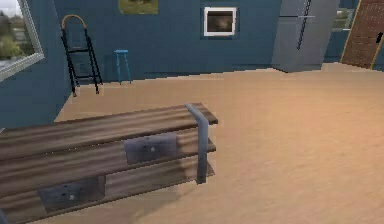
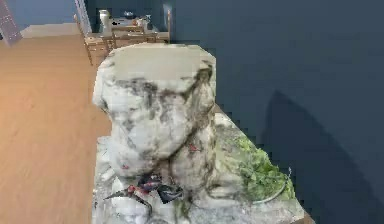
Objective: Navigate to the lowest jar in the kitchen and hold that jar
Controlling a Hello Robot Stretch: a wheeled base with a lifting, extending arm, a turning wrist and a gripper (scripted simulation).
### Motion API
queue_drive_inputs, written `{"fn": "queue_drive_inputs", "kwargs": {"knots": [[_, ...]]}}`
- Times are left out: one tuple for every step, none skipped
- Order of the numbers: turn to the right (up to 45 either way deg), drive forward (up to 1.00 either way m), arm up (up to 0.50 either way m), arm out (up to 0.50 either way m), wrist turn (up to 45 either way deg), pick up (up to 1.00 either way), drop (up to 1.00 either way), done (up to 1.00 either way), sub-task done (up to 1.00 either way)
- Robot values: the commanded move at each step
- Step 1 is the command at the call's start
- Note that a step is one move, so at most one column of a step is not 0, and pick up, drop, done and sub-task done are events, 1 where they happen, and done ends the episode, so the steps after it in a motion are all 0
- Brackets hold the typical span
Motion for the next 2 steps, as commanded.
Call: {"fn": "queue_drive_inputs", "kwargs": {"knots": [[0.0, 0.5, 0.0, 0.0, 0.0, 0.0, 0.0, 0.0, 0.0], [27.0, 0.0, 0.0, 0.0, 0.0, 0.0, 0.0, 0.0, 0.0]]}}
